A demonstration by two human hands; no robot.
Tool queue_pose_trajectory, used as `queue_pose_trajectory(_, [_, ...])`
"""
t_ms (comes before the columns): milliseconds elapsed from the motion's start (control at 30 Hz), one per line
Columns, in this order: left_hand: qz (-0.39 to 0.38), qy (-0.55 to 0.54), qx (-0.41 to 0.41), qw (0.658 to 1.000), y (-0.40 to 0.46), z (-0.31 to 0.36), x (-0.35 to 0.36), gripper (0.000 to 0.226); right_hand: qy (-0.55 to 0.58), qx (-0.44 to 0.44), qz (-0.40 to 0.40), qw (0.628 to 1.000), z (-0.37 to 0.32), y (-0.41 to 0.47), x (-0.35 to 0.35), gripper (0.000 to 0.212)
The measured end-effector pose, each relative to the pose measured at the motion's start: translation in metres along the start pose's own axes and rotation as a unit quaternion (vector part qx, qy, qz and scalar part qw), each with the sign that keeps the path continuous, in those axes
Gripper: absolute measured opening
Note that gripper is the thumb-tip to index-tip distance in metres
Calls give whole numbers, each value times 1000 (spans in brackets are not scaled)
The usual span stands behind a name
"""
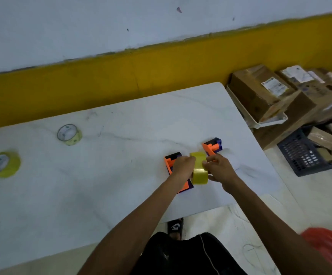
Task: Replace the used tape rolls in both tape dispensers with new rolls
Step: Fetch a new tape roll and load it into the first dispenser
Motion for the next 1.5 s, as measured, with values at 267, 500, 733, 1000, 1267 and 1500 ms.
queue_pose_trajectory(267, [163,87,102,977,-16,-14,-18,21,7,38,-56,998,5,16,6,16])
queue_pose_trajectory(500, [286,74,47,954,-38,-43,-33,24,-10,49,-140,989,-1,33,8,17])
queue_pose_trajectory(733, [262,60,-23,963,-40,-61,-18,33,-18,49,-195,979,3,42,15,10])
queue_pose_trajectory(1000, [278,64,-22,958,-35,-40,-33,31,-19,51,-212,976,2,40,24,6])
queue_pose_trajectory(1267, [237,14,-35,971,-30,-45,-28,36,-43,8,-195,980,6,32,43,8])
queue_pose_trajectory(1500, [218,139,-6,966,-31,-49,-29,42,-230,-104,-110,961,-5,43,48,18])
Point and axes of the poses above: each hand's wrist, its own y-axis towards the middle knuckle, its own x-axis out of the palm, z = x × y, the point moved 4 cm from there along y, towards the middle knuckle, and after that the axes turned 12 degrees about -z, right-handed, at the moved point
